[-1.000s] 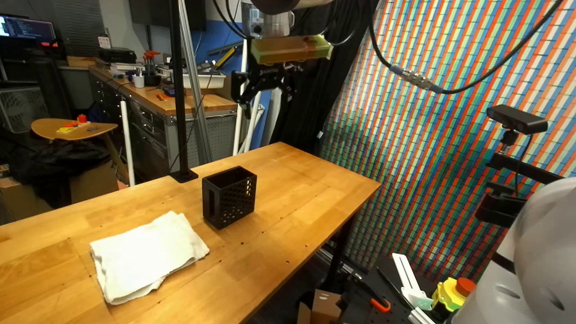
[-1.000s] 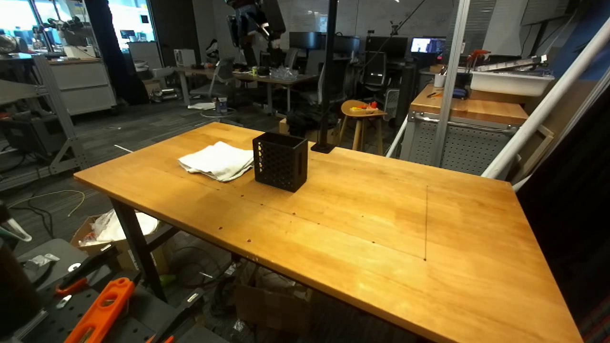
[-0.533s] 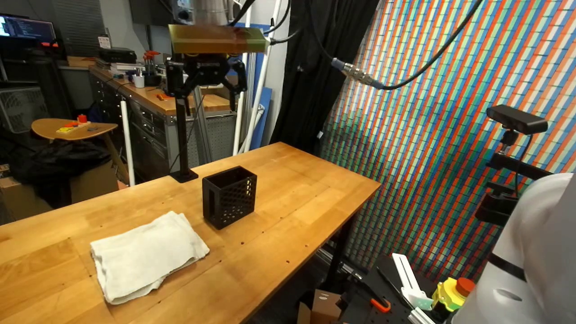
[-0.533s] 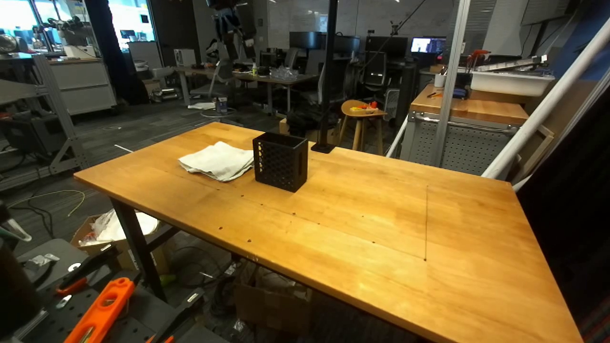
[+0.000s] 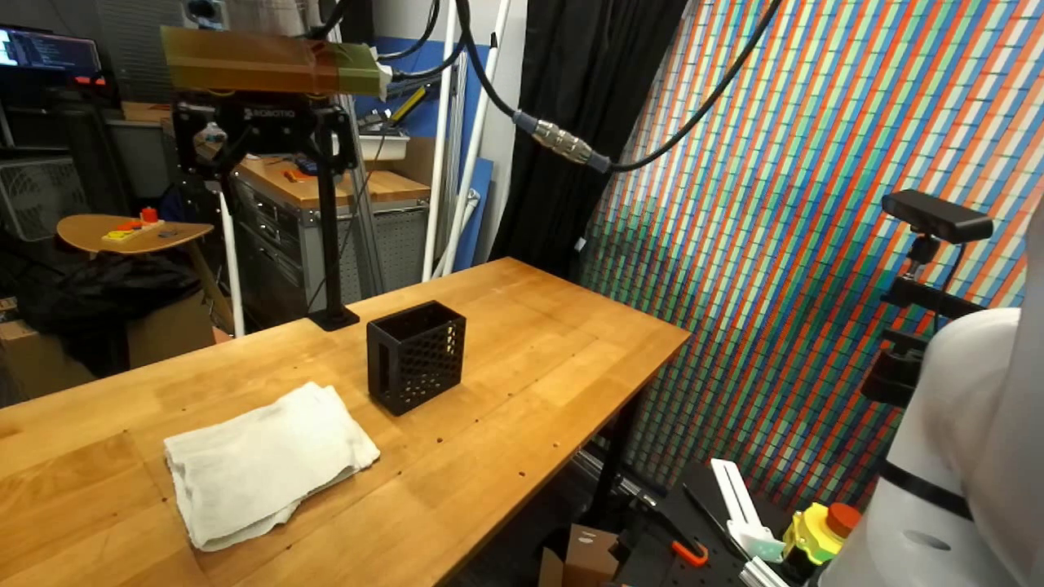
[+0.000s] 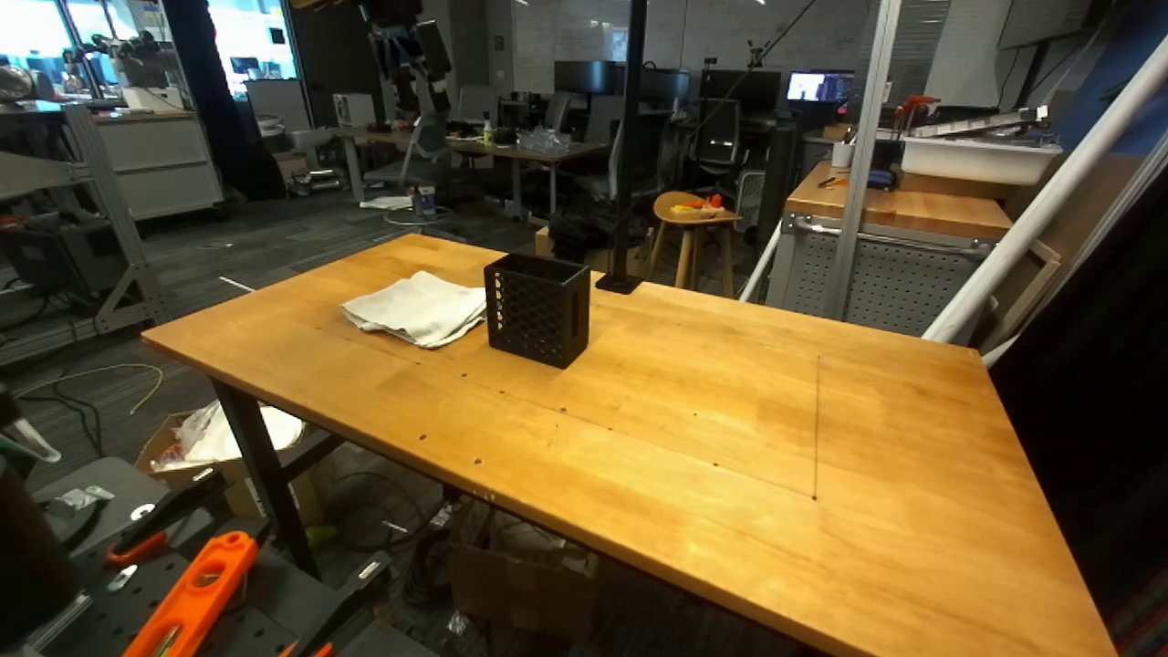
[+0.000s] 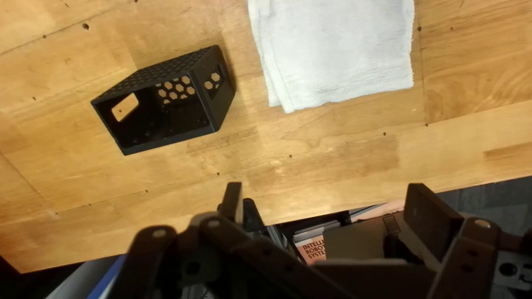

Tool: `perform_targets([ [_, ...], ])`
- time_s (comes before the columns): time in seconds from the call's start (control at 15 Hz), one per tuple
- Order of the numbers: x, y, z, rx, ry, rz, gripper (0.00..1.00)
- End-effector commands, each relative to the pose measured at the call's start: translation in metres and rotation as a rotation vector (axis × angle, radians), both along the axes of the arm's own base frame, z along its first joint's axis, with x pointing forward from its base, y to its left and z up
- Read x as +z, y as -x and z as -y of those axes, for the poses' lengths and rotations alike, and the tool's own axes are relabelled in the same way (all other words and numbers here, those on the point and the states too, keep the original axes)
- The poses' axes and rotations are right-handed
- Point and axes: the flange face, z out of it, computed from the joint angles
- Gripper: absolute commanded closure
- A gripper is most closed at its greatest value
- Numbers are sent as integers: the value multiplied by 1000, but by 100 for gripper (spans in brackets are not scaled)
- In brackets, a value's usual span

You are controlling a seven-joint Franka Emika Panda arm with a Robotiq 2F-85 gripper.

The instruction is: Put the towel in the black basket

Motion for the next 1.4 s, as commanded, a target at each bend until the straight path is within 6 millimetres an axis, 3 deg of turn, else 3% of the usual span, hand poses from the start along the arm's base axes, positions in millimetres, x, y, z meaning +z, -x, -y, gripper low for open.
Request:
perform_targets([
  [0.0, -5, -26, -16, 104, -21, 23, 0],
  [0.47, -62, -41, -29, 215, -68, -60, 0],
  [0.93, -123, -44, -52, 253, -147, -132, 0],
  [1.33, -173, -38, -43, 329, -136, -141, 0],
])
